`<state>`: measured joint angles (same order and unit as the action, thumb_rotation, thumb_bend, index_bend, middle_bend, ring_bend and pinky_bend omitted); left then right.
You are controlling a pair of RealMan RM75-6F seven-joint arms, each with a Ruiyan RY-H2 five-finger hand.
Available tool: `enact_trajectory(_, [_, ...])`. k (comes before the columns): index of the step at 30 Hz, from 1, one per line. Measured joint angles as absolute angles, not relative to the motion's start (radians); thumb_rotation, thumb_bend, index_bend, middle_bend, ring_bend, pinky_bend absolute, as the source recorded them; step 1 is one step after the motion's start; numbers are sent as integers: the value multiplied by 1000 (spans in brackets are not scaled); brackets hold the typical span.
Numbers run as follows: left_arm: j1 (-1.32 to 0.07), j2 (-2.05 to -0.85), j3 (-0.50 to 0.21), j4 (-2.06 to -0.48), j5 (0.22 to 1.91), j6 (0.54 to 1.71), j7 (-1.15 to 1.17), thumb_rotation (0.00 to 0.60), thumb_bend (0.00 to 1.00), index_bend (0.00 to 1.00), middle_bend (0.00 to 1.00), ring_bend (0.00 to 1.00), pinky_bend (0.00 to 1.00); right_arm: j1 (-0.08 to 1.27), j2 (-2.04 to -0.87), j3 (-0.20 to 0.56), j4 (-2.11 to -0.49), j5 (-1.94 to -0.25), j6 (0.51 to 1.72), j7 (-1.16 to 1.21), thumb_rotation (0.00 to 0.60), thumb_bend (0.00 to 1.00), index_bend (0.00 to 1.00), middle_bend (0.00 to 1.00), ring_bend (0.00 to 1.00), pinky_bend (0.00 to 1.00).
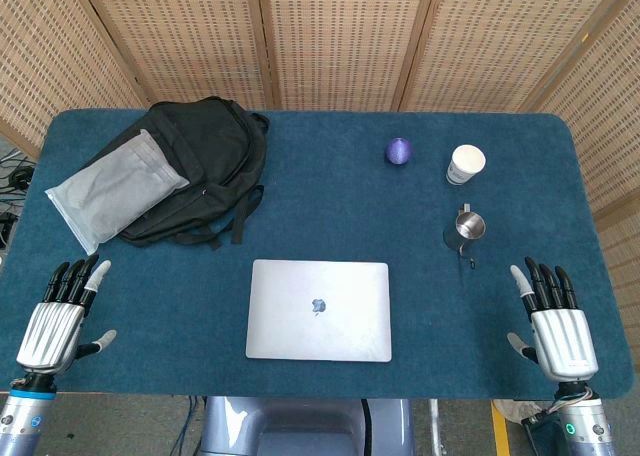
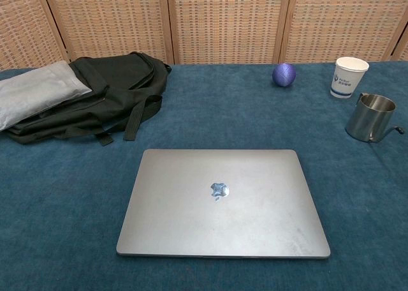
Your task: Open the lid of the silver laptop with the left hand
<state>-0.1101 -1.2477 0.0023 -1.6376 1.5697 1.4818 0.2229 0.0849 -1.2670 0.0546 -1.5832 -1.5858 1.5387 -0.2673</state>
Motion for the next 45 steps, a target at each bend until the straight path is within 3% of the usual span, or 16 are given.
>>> enact_trajectory(12, [-128,-1254,13,-1637,1578,1440,225,600,53,0,0,0,0,83,-1263,53,-1581,-1585,1538,-256,600,0,4,0,0,0])
enact_trajectory(19, [-198,-1269,40,-1618,1704,1380,147,600,17,0,0,0,0,85,-1258,55,-1588,-1579,1533,-245,600,0,4,0,0,0])
enact_trajectory(30, [-420,-1485,61,-1513,1938,1223,1,600,8,0,0,0,0,84,-1252,54,-1595,-1575,1529,-235,600,0,4,0,0,0])
enact_trajectory(38, [-540,-1693,21,-1418,1894,1037,44,600,21,0,0,0,0,88,-1246,55,-1596,-1568,1518,-218,600,0,4,0,0,0])
enact_trajectory(45, [-602,-1812,-19,-1342,1810,957,95,600,27,1,0,0,0,93,-1243,59,-1591,-1553,1503,-201,600,0,4,0,0,0])
